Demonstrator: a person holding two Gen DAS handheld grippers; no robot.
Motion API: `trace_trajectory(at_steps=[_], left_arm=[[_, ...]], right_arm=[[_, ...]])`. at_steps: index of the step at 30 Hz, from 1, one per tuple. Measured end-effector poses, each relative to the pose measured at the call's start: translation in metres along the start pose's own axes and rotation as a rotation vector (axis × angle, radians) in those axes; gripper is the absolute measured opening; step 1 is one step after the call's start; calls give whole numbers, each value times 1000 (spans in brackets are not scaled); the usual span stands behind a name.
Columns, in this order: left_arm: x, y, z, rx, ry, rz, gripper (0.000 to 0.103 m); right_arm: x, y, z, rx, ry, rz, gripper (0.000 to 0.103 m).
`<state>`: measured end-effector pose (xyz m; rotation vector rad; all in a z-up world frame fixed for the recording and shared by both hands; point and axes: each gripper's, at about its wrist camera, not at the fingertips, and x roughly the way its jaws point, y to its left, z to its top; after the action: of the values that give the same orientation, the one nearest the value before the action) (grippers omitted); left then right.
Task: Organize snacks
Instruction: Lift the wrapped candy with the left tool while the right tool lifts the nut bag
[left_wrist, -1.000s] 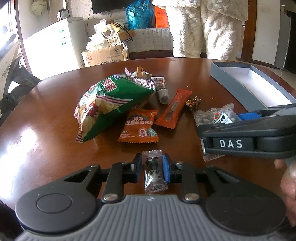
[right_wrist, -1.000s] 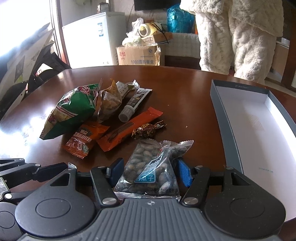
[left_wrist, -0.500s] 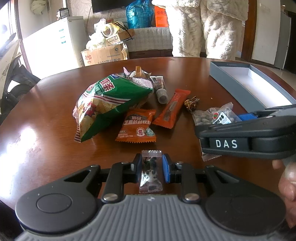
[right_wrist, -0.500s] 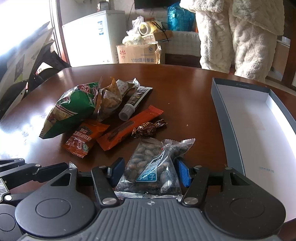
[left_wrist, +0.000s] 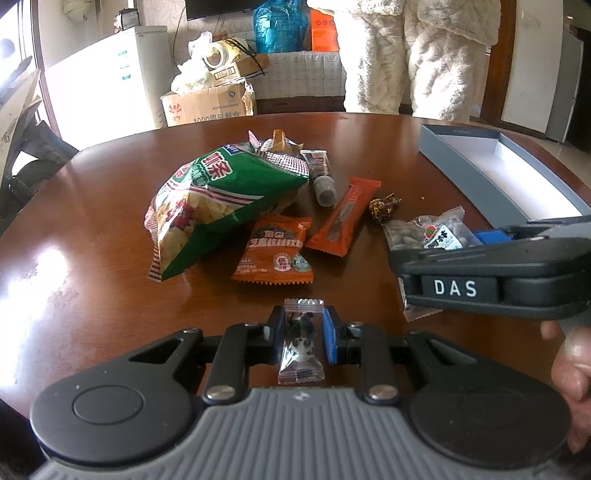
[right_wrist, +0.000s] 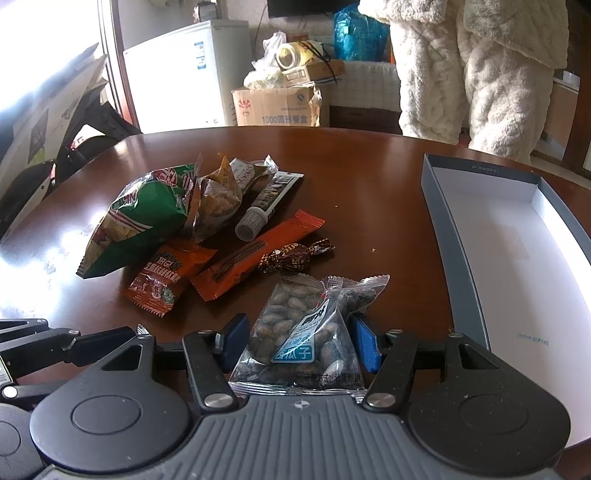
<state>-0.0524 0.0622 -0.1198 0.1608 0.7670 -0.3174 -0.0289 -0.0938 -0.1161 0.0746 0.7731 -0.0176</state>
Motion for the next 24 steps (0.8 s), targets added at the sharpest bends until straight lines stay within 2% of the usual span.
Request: trace_trajectory(at_steps=[3,10,24], left_arm=[[1,2,3,-7,8,-5,21],[-7,7,8,13,-26,29,21],[-3,0,0,18,-35,18,17]], right_arm=[[1,-1,-1,9,2,1,61],[1,-3,-2,20,-1,3,62],[1,-2,-1,21,-3,3,62]])
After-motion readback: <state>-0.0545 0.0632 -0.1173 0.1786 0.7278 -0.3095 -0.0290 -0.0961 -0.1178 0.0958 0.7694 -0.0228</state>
